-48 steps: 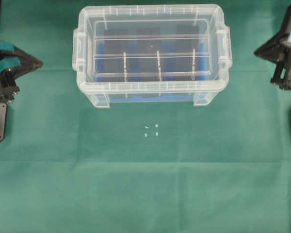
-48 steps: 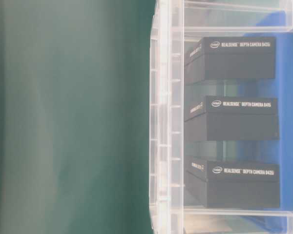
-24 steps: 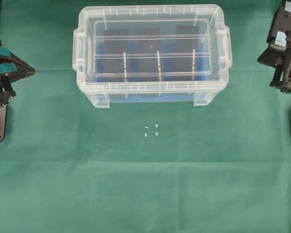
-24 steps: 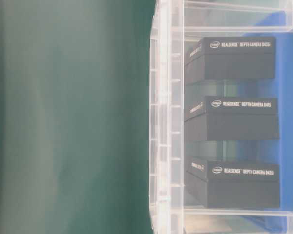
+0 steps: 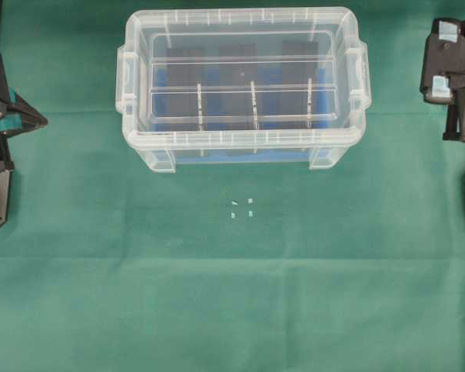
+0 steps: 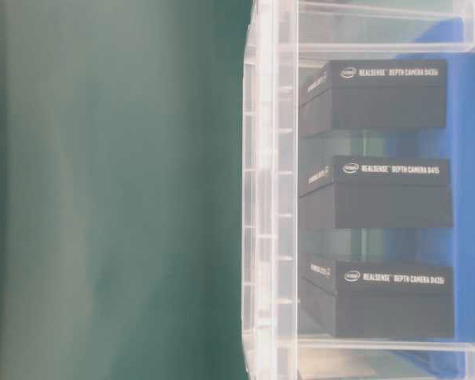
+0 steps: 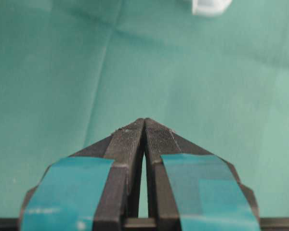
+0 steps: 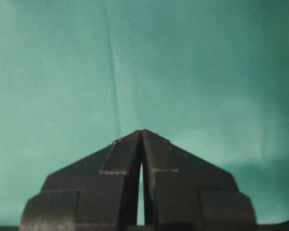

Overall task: Clamp the lid of the box with both arms, then lift and open it.
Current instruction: 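Move both grippers onto the lid's left and right edges and clamp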

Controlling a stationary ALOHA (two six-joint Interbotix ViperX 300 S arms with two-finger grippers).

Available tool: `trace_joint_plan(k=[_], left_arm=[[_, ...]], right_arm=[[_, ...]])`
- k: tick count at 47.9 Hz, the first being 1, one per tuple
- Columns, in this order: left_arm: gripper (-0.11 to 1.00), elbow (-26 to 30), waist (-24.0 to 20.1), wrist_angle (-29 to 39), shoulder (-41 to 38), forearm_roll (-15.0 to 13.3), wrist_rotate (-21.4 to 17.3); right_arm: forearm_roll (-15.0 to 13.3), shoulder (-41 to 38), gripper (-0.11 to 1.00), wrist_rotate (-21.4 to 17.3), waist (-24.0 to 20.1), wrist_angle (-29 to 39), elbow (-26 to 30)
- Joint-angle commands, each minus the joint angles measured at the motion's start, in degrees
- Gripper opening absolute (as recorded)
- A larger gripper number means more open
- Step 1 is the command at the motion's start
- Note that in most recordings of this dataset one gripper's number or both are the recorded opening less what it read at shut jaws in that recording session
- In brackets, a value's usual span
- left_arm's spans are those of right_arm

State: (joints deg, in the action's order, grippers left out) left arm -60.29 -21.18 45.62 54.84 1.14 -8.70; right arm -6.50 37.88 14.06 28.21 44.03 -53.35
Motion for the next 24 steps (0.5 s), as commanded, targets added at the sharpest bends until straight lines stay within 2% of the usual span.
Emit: trace_joint_plan(k=[1,15,20,24], left_arm=[[0.01,1.58,0.18,0.26,-0.44,0.09,-0.70],[0.01,1.58,-0.09,-0.44,-0.97,0.18,-0.62],[0.01,1.85,-0.79,-2.02,-4.48,0.09,-0.09],[0.01,2.99,-1.14,-3.43,-10.20,0.09,-0.09]], right_arm=[[0.00,-0.18,0.00,1.14,-0.09,-0.26,1.58],[0.00,-1.32,0.00,1.23,-0.09,-0.62,2.02],[0.18,-3.08,0.00,1.23,-0.09,-1.49,2.55],[0.26,-5.01,0.00,1.23,-0.09,-2.11,3.34]])
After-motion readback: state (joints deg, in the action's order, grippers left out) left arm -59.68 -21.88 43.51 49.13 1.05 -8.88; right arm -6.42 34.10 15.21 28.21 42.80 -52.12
